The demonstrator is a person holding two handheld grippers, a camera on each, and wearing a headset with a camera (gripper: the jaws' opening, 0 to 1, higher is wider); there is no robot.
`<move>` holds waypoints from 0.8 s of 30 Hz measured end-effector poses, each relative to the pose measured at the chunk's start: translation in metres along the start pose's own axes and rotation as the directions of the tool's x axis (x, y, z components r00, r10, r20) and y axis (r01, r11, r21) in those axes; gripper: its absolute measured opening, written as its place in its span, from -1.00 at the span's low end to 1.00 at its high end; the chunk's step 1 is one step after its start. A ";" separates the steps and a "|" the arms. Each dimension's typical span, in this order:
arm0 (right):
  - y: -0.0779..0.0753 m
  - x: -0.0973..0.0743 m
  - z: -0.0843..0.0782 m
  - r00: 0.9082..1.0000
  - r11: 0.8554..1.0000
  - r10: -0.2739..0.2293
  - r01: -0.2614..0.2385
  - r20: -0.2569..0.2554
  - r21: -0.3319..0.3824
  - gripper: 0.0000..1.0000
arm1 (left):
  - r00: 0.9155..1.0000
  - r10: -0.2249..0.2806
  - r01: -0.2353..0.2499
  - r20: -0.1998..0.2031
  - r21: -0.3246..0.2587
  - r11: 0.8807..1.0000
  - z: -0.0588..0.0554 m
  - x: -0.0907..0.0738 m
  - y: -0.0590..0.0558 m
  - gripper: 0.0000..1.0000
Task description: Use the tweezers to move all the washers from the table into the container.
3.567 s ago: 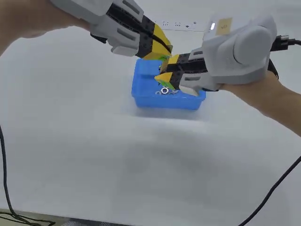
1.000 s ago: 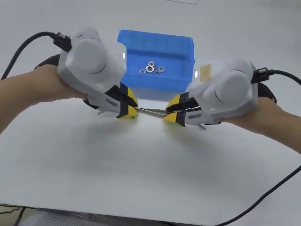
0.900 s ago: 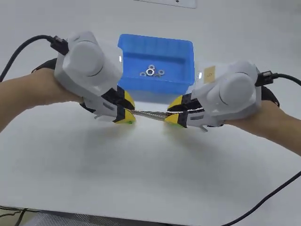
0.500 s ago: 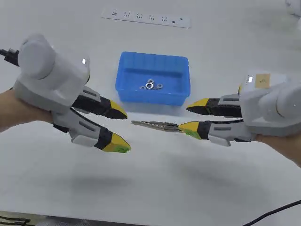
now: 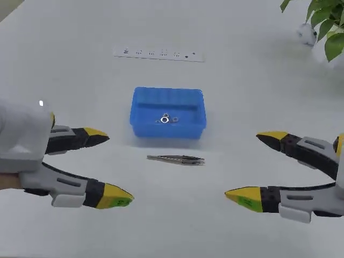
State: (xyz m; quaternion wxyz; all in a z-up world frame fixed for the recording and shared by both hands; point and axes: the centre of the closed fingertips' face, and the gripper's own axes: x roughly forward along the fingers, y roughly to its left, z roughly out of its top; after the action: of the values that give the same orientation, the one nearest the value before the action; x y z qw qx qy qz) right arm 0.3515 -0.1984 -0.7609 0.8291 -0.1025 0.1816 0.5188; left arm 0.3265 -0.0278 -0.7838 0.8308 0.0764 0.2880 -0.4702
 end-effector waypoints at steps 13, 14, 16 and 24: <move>0.025 -0.002 0.006 1.000 0.997 -0.026 0.027 0.008 -0.072 1.00 | 0.996 0.045 -0.042 -0.073 0.047 0.998 -0.017 -0.023 -0.033 0.99; 0.028 -0.002 0.006 1.000 0.997 -0.023 0.024 0.006 -0.075 1.00 | 0.997 0.054 -0.051 -0.050 0.045 0.998 -0.013 -0.025 -0.034 0.99; 0.031 -0.001 0.007 1.000 0.997 -0.018 0.018 0.004 -0.075 1.00 | 0.998 0.058 -0.057 -0.035 0.048 0.997 -0.011 -0.027 -0.035 0.99; 0.043 -0.001 0.003 1.000 0.996 0.001 -0.003 -0.019 -0.090 1.00 | 0.997 0.081 -0.082 0.008 0.022 0.996 -0.007 -0.030 -0.040 0.99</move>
State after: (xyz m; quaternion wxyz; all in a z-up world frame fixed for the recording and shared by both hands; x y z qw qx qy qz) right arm 0.3135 -0.1791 -0.7572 0.8214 -0.1445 0.1659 0.5263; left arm 0.2786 -0.0244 -0.7671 0.8494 0.0954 0.2763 -0.4393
